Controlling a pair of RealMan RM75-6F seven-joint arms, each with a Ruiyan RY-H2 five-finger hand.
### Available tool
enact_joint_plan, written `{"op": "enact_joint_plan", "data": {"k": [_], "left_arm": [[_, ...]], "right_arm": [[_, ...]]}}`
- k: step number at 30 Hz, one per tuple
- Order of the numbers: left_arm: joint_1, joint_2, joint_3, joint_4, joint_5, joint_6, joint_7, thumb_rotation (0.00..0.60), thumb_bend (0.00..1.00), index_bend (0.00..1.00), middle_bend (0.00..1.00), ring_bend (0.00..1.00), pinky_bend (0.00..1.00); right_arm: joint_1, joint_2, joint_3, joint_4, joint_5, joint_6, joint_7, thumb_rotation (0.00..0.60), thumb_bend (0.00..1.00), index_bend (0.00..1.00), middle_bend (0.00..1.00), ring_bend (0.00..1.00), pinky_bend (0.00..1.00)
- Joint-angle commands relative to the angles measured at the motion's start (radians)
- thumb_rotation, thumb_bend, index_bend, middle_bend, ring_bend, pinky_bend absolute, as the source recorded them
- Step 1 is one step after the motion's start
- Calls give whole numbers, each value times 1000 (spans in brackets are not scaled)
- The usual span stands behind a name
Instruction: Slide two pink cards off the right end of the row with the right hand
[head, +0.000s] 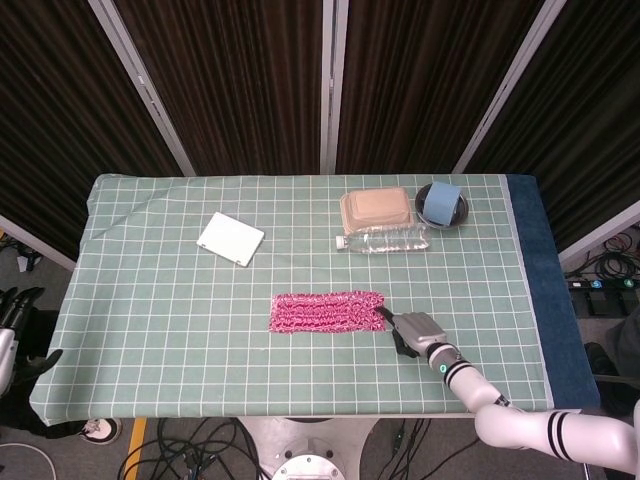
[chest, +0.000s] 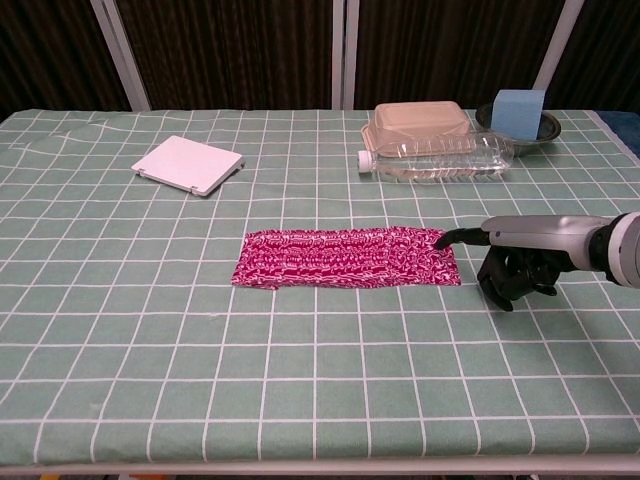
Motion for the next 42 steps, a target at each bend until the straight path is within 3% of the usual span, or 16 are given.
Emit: {"op": "enact_joint_plan", "data": {"k": [1, 17, 42], "left_arm": [[2, 0, 1, 5, 1, 3, -6, 600, 189, 101, 102, 36, 155], [3, 0, 1, -1, 6, 5, -5, 600, 189, 100, 102, 36, 155], [-3, 1, 3, -21, 13, -1, 20, 600, 190, 100, 102, 36, 155]], "right_arm": [[19, -6, -10, 6, 18, 0, 2, 600, 1000, 61, 903, 887, 768], [72, 15, -84, 6, 80, 10, 20, 600, 1000, 69, 903, 887, 768], [-41, 146, -185, -28, -45, 57, 133, 600, 1000, 88, 903, 887, 768]]}}
